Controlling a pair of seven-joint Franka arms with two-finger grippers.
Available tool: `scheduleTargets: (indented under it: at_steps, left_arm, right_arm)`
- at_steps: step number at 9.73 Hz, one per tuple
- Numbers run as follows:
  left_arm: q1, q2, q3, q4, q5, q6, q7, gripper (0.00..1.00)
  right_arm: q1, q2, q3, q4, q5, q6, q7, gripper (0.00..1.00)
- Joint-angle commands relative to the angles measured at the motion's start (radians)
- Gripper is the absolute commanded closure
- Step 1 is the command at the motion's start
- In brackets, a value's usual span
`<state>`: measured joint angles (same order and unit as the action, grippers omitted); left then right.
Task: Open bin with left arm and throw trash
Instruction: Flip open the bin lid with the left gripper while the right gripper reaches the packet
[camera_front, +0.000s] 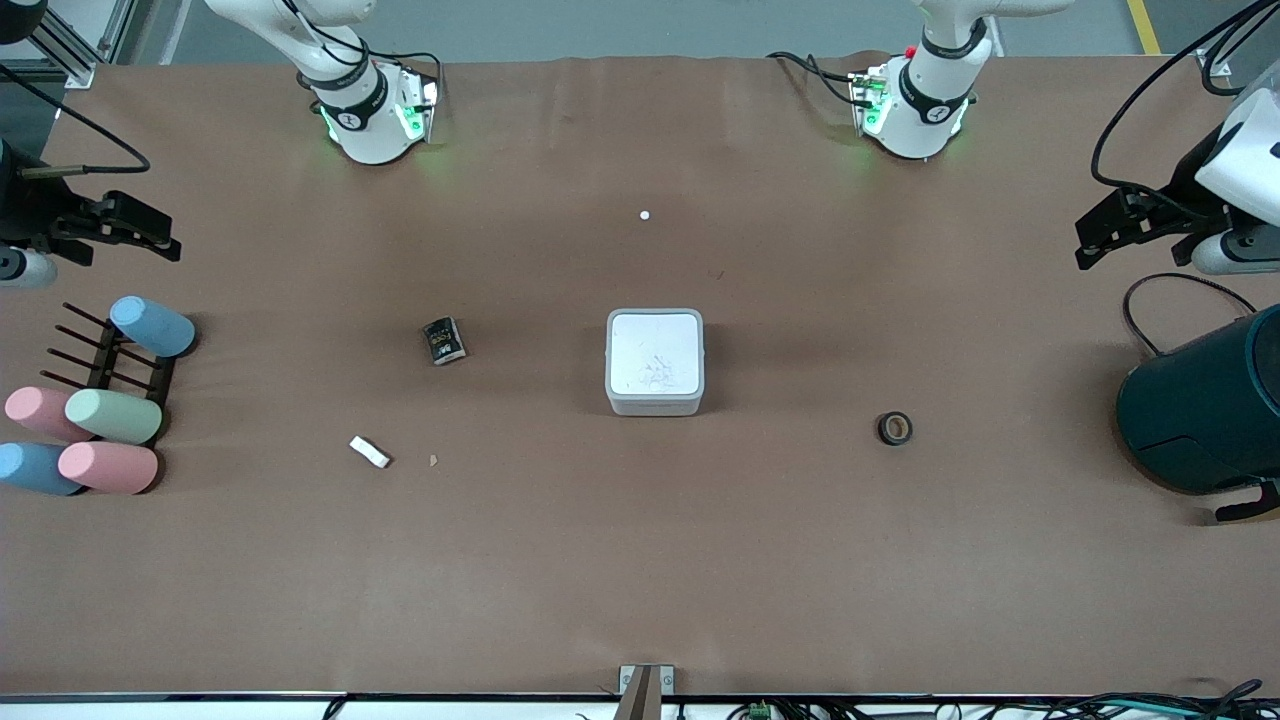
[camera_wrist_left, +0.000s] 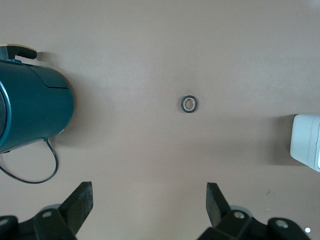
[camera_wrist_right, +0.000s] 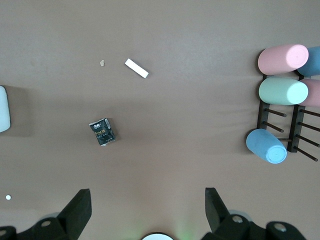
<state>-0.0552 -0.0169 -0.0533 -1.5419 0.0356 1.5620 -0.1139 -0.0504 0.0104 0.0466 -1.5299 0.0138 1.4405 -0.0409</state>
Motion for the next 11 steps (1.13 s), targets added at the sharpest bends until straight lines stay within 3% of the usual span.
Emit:
scheduleTargets:
  at_steps: [1, 3, 4, 5, 6, 8, 10, 11]
  left_arm:
    - [-0.002, 0.008, 0.001, 0.022, -0.006, -0.033, 0.013, 0.0]
    - [-0.026, 0.035, -0.014, 0.016, -0.025, -0.039, 0.026, 0.0]
    - [-0.064, 0.066, -0.046, 0.013, -0.07, -0.051, 0.025, 0.18]
    - [-0.104, 0.13, -0.072, 0.02, -0.145, -0.021, -0.027, 0.81]
    - [-0.159, 0.219, -0.083, 0.023, -0.178, 0.071, -0.086, 0.95]
    - [-0.318, 0.41, -0.091, 0.044, -0.172, 0.311, -0.177, 1.0]
    - [-0.415, 0.539, -0.091, 0.045, -0.169, 0.549, -0.298, 1.0]
    - [-0.448, 0.581, -0.089, 0.045, -0.172, 0.605, -0.323, 1.0]
  right_arm:
    - [-0.009, -0.012, 0.012, -0.007, -0.003, -0.008, 0.001, 0.0]
    - [0.003, 0.005, 0.015, -0.021, 0.005, 0.011, 0.012, 0.0]
    - [0.076, 0.031, 0.015, -0.044, 0.008, 0.017, 0.066, 0.0]
    - [0.11, 0.034, 0.015, -0.064, 0.011, 0.041, 0.114, 0.0]
    - [0.139, 0.039, 0.015, -0.109, 0.032, 0.09, 0.115, 0.0]
    - [0.17, 0.034, 0.018, -0.351, 0.07, 0.35, 0.115, 0.0]
    - [0.26, 0.017, 0.018, -0.62, 0.071, 0.667, 0.11, 0.0]
    - [0.306, 0.02, 0.016, -0.686, 0.069, 0.796, 0.105, 0.0]
